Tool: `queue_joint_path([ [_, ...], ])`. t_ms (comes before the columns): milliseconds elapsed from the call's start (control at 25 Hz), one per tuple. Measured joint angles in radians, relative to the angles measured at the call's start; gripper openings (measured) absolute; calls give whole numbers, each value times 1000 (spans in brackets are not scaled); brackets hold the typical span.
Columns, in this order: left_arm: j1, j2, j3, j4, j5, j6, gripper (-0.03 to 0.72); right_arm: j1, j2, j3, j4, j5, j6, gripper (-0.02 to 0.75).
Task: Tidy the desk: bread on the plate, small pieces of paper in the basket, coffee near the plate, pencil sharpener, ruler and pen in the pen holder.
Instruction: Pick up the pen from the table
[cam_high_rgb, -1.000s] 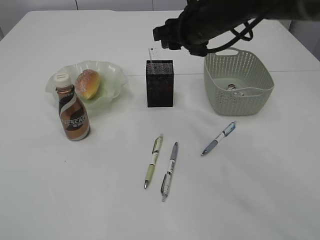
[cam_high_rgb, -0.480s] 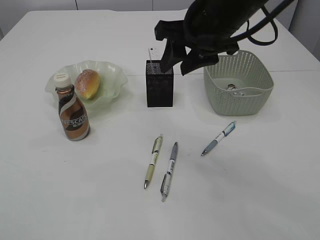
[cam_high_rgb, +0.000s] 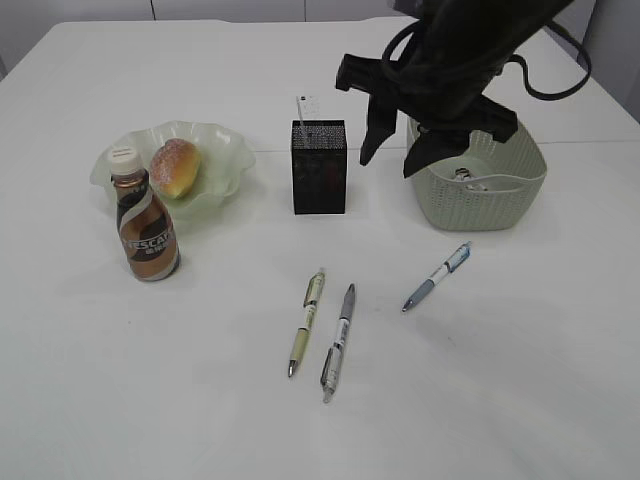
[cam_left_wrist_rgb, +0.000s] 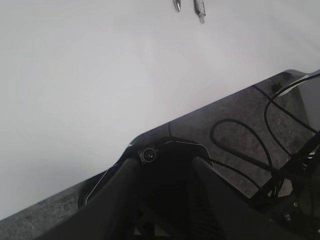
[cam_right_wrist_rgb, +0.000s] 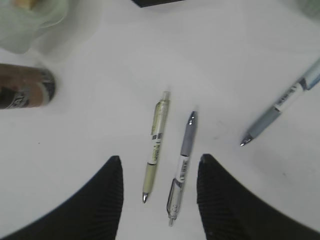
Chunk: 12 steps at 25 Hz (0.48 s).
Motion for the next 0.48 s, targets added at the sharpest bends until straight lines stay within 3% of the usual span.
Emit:
queue_joint_path([
  [240,0,0,0,0,0,26,249,0,53,0,-60,32,116,383],
  [480,0,5,0,0,-5,51,249,0,91,0,-88,175,-25,383],
])
